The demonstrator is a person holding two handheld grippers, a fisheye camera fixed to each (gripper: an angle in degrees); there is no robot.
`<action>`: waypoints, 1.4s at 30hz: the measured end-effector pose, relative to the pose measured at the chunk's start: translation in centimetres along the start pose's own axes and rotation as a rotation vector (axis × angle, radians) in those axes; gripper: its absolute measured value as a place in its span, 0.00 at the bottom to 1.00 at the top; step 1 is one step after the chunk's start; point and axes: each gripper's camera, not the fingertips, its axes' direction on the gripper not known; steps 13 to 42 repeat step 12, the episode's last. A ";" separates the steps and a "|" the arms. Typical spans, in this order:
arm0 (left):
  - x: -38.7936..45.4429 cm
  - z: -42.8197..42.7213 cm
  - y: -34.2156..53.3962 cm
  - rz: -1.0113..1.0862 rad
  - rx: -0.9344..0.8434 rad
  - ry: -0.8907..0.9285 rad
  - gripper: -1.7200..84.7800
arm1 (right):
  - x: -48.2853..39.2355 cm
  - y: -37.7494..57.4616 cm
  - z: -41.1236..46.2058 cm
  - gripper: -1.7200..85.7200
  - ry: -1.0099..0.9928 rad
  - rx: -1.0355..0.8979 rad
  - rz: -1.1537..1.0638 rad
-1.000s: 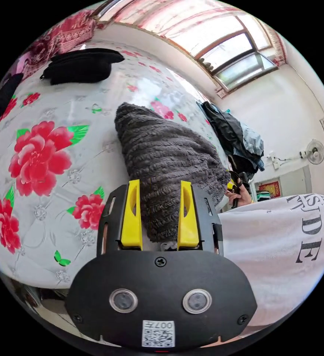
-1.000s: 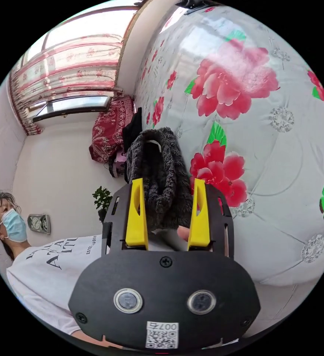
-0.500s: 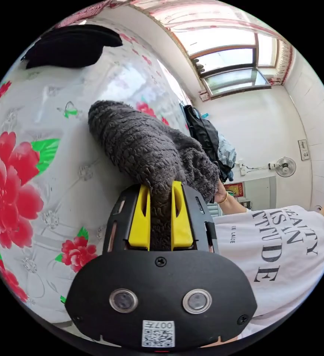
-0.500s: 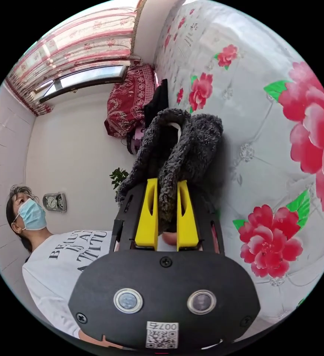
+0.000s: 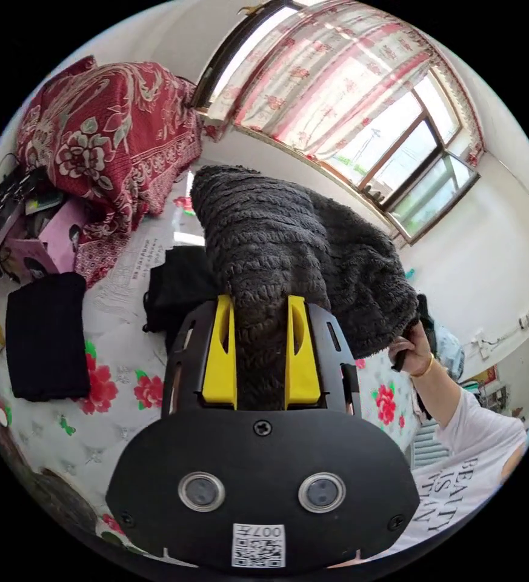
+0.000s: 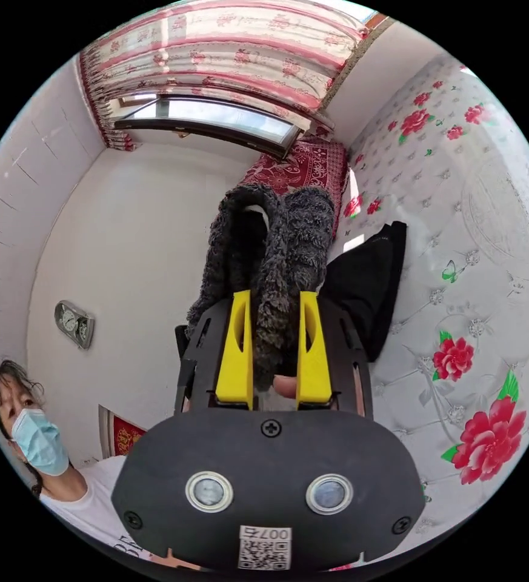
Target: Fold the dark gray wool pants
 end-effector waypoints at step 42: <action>7.1 7.4 27.9 0.135 -0.317 -0.242 0.13 | 9.0 26.9 -7.4 0.10 0.614 -0.175 0.103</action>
